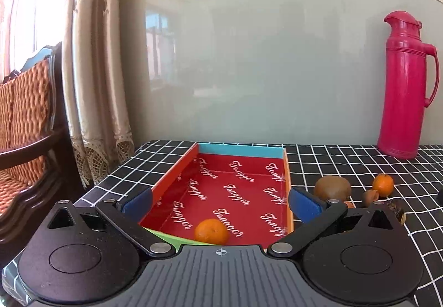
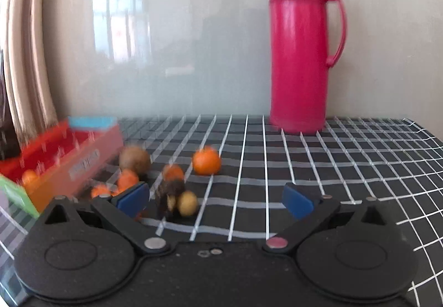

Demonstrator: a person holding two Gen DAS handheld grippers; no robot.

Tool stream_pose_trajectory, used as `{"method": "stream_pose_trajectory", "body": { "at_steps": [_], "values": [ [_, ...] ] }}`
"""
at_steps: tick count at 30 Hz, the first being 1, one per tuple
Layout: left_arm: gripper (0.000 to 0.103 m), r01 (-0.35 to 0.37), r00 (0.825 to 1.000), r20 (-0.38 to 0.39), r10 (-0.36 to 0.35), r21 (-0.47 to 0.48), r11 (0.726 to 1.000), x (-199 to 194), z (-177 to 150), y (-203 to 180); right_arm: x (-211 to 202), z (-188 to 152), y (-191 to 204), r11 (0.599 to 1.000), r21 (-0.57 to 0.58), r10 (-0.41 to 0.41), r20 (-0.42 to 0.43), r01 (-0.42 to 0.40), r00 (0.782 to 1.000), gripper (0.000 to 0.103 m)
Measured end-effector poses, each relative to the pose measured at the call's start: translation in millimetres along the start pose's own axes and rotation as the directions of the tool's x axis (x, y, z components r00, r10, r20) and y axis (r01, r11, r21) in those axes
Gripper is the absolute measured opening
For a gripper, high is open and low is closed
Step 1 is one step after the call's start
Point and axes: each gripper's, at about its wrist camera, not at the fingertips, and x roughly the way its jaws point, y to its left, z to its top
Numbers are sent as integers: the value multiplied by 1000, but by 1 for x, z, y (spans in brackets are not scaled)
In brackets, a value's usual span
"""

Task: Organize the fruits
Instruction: 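Carry the orange into the red box and open the left gripper, then reach the right tool to the dark brown fruit and grasp it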

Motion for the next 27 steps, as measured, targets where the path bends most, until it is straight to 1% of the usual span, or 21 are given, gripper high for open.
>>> {"method": "stream_pose_trajectory", "body": {
  "at_steps": [1, 3, 5, 6, 8, 11, 15, 18, 21, 24, 26, 27],
  "values": [
    [103, -1, 1000, 1, 1, 0, 1000, -1, -1, 2, 1, 1, -1, 1000, 14, 15, -8, -14, 1000, 103],
    [103, 2, 1000, 1, -2, 1, 1000, -3, -1, 3, 8, -1, -2, 997, 54, 55, -55, -52, 997, 103],
    [103, -2, 1000, 5, 2, 9, 1000, -6, -3, 4, 16, -2, -1, 988, 118, 114, -129, -99, 985, 103],
    [103, -10, 1000, 4, 10, 15, 1000, -7, -3, 5, 18, -1, 1, 987, 124, 121, -149, -103, 981, 103],
    [103, -14, 1000, 7, 14, 15, 1000, -10, -4, 8, 13, 1, 13, 993, 64, 110, -141, -102, 984, 103],
    [103, -18, 1000, -1, 18, 5, 1000, -12, -6, 14, 9, 1, 33, 996, -42, 70, -113, -75, 991, 103],
    [103, -28, 1000, -5, 28, 1, 1000, -13, -7, 21, 19, -8, 57, 982, -145, 98, -174, -124, 980, 101],
    [103, -36, 999, -28, 36, -9, 999, -9, -8, 30, 17, -12, 75, 968, -202, 117, -161, -149, 980, 99],
    [103, -47, 998, -45, 47, -13, 999, -5, -10, 38, 17, -15, 86, 962, -221, 123, -163, -158, 979, 99],
    [103, -52, 997, -55, 52, -9, 999, -5, -13, 43, 22, -14, 89, 965, -194, 143, -184, -179, 972, 90],
    [103, -56, 996, -63, 56, -3, 998, -4, -14, 47, 27, -14, 89, 965, -170, 161, -213, -199, 964, 80],
    [103, -56, 996, -65, 56, 0, 998, -3, -15, 49, 29, -15, 90, 964, -162, 170, -222, -209, 960, 79]
  ]
}}
